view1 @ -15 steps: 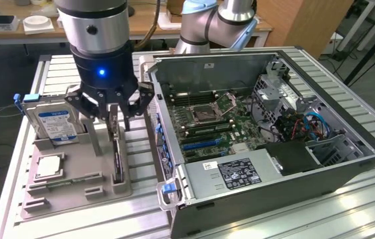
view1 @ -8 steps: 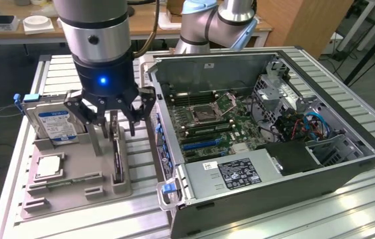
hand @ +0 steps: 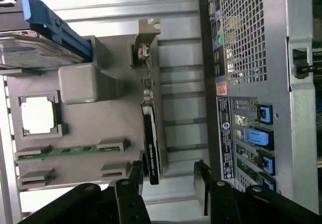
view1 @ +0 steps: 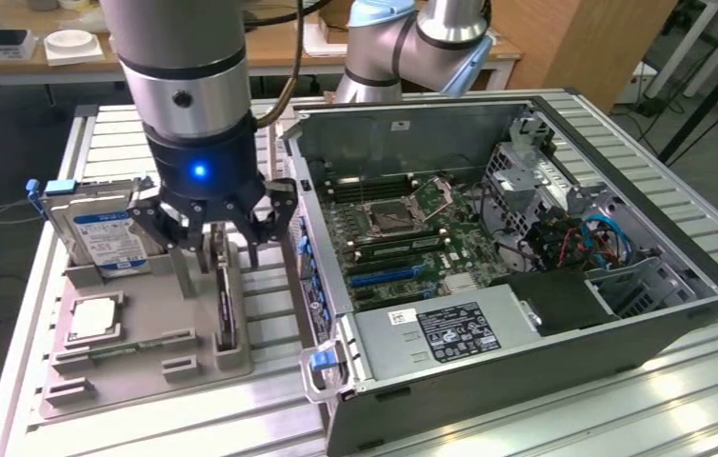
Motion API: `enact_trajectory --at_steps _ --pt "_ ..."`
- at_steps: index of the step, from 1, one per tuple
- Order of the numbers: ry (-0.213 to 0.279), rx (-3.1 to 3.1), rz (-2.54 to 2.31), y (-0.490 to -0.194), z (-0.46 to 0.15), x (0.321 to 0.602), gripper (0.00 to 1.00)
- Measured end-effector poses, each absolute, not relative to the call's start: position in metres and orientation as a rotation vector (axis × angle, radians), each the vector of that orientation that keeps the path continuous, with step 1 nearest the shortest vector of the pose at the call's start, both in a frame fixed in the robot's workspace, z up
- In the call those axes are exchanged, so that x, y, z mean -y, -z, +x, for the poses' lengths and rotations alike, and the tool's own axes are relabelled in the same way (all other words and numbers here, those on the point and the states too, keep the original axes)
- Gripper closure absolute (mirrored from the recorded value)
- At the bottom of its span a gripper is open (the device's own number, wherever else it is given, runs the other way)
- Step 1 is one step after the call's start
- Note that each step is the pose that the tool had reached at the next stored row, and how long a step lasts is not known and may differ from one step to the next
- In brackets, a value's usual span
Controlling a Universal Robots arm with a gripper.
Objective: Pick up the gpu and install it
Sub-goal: 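Pick up the gpu and move the gpu toward the slot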
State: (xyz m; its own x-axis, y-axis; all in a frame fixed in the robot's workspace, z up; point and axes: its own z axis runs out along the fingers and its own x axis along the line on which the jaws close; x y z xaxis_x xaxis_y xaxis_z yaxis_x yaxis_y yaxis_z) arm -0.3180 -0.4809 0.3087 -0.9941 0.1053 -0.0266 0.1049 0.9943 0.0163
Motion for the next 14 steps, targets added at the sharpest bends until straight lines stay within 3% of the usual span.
enact_trajectory --at_steps 14 --pt "-0.023 -3.110 0.164 -0.283 -0.330 0.481 0.47"
